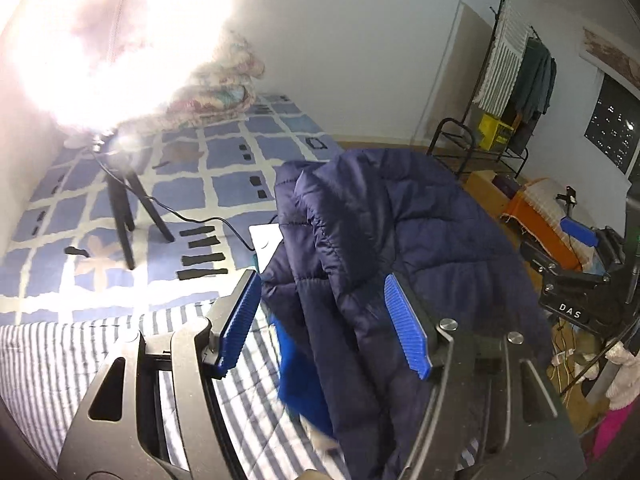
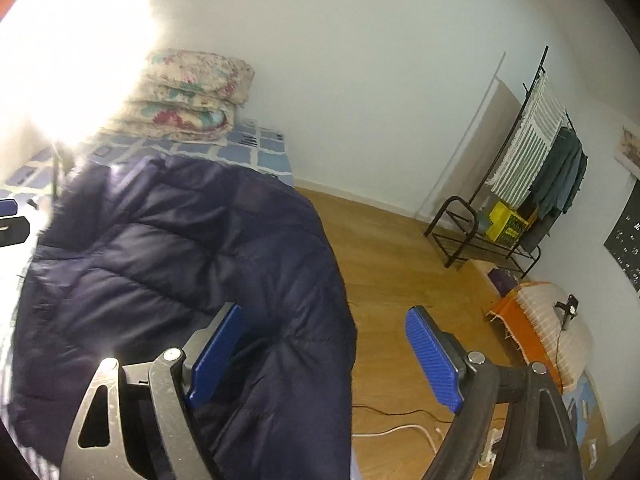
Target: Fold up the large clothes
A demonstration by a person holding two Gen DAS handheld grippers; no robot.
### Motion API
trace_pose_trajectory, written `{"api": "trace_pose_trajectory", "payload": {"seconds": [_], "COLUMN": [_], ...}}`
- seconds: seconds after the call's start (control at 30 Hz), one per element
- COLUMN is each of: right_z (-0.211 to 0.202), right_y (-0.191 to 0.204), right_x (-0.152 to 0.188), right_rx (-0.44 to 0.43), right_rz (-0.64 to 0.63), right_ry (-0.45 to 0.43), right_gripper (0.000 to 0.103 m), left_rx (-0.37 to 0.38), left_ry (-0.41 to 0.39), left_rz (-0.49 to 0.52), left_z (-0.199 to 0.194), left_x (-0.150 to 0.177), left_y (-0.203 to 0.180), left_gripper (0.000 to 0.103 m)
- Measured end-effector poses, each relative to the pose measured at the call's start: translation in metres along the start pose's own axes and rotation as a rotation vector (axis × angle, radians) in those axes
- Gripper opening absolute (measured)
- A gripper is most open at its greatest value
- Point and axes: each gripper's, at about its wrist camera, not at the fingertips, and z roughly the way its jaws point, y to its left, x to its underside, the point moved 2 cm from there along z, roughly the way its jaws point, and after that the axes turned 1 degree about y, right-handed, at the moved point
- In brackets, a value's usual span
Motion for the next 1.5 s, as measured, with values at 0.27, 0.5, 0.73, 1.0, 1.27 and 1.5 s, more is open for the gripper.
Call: {"api": "trace_pose_trajectory", "payload": {"seconds": [0.27, 0.5, 0.73, 1.0, 1.27, 1.5], "right_z": [-0.103, -0.229, -0.348, -0.425, -0.451, -0.445], "right_y": [0.005, 0.007, 0.014, 0.032, 0.057, 0.081], "right_x": [0.0, 0.011, 0.057, 0.125, 0.174, 0.203], "right_rx": [-0.067, -0.156, -0.2, -0.214, -0.225, -0.228], "right_rz": [0.047, 0.07, 0.094, 0.116, 0.145, 0.141], "right_ry": [-0.047, -0.13, -0.179, -0.192, -0.192, -0.166], "right_gripper": [0.085, 0.086, 0.087, 0.088, 0.09, 0.095], "left_rx": [0.023, 0.02, -0.004, 0.013, 0.01, -0.019], "left_ry": [-0.079, -0.167, -0.248, -0.268, -0.252, -0.256], "left_rz": [0.028, 0.099, 0.127, 0.131, 0.128, 0.141], "left_z": [-0.119, -0.25, -0.368, -0.444, -0.473, -0.475], "left_x": [0.009, 0.038, 0.086, 0.16, 0.22, 0.257], "left_y": [-0.011, -0.036, -0.051, -0.053, -0.048, -0.045], "left_gripper": [0.066, 0.066, 0.075, 0.077, 0.086, 0.098]}}
